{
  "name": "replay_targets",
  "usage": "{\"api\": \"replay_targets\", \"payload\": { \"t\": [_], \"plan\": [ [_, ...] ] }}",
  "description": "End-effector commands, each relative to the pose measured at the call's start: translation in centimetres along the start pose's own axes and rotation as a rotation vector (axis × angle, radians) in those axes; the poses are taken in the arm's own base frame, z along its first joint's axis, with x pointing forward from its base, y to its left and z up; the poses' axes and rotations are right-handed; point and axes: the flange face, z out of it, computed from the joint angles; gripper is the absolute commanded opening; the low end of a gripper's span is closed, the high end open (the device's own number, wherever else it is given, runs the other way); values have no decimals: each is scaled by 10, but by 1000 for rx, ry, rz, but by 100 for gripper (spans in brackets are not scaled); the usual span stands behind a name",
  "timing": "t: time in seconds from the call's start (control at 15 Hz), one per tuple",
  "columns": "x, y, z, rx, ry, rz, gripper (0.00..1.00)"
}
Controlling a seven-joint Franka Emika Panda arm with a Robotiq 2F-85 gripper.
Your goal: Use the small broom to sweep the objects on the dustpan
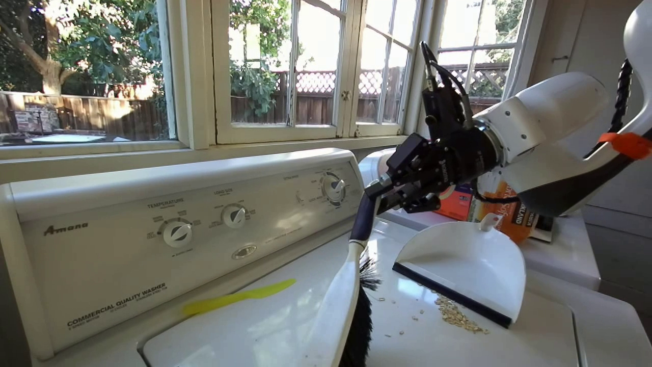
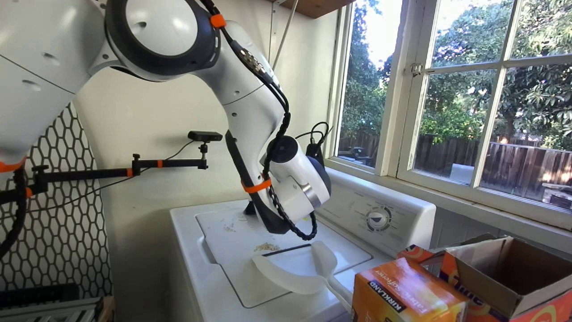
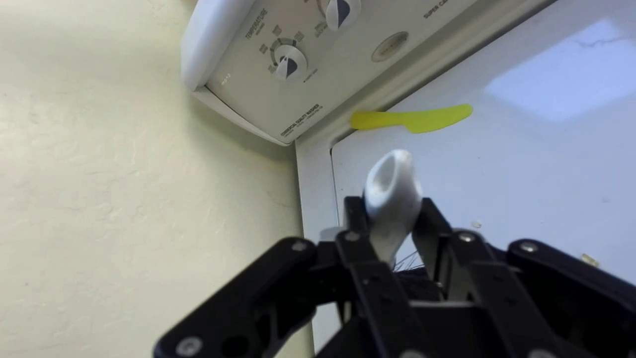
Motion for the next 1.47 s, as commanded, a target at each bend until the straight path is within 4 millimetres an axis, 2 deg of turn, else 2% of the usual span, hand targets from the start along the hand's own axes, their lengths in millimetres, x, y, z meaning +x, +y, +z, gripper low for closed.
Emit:
{"api": "replay_targets", "payload": {
  "t": [0.0, 0.33, 0.73, 1.4],
  "plan": [
    [0, -8, -6, 17, 63, -79, 7],
    [-3, -8, -20, 66, 121, -140, 7],
    [-18, 3, -38, 132, 96, -202, 7],
    [-20, 14, -91, 305, 35, -255, 7]
  ]
}}
